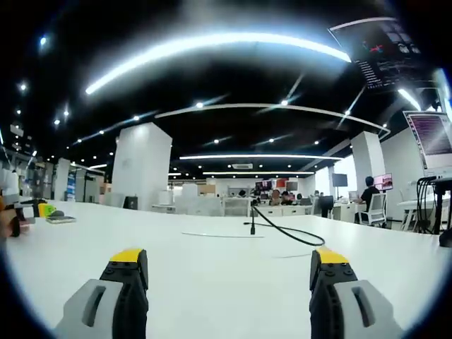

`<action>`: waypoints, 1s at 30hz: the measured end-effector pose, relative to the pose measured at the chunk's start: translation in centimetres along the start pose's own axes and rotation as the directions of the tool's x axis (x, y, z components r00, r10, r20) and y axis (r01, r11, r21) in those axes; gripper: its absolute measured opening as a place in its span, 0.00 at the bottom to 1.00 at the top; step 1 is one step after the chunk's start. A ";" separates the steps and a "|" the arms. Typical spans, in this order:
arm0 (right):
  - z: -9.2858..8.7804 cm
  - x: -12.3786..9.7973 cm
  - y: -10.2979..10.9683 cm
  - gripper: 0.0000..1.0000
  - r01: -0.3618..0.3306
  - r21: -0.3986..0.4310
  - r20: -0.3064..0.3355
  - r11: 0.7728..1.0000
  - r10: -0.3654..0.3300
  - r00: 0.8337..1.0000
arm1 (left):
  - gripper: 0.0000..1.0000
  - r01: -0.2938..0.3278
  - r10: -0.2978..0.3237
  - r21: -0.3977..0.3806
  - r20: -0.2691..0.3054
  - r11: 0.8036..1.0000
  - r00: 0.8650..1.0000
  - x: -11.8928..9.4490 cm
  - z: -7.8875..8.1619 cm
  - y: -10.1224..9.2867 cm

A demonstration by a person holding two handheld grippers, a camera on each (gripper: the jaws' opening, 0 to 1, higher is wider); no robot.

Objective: Locate the USB plug end of the data cable currently connected to the USB port on the desk. Grip the plug, withdraw it from the port, and place it onto the desktop.

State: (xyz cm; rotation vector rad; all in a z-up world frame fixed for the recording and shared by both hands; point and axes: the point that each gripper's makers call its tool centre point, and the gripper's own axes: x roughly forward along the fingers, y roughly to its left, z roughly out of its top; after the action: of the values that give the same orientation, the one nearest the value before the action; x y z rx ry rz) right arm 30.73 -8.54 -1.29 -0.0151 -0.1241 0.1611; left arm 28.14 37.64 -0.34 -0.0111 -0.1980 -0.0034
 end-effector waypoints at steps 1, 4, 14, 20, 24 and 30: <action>0.0 0.0 0.0 0.95 -0.001 0.000 0.000 1.000 0.001 1.000 | 0.94 -0.005 0.005 0.006 -0.015 1.000 1.000 -0.1 -0.3 0.1; 0.0 0.0 0.0 0.95 -0.001 0.000 0.001 1.000 0.001 1.000 | 0.92 -0.009 0.010 0.022 -0.039 1.000 0.999 -0.1 -0.7 0.1; 0.0 0.1 0.0 0.95 0.005 -0.006 -0.003 1.000 -0.005 1.000 | 0.87 -0.011 0.013 0.036 -0.067 0.999 0.998 0.0 -1.2 0.1; 0.0 0.1 0.0 0.94 0.003 -0.001 -0.003 1.000 -0.003 1.000 | 0.80 0.016 -0.012 0.054 -0.078 0.998 0.997 0.0 -1.4 -0.5; -0.1 0.1 0.2 0.88 -0.005 -0.006 -0.005 1.000 0.005 1.000 | 0.79 0.028 -0.023 0.061 -0.084 0.998 0.996 0.0 -1.5 -0.8; 0.0 0.2 0.5 0.81 -0.021 -0.001 -0.002 1.000 0.021 1.000 | 0.76 0.053 -0.048 0.063 -0.082 0.997 0.995 0.0 -1.4 -1.4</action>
State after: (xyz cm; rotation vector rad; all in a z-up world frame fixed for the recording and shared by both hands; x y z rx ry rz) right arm 30.78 -7.98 -1.24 -0.0178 -0.1219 0.1819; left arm 28.45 36.26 -1.73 0.0592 -0.1175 -0.0479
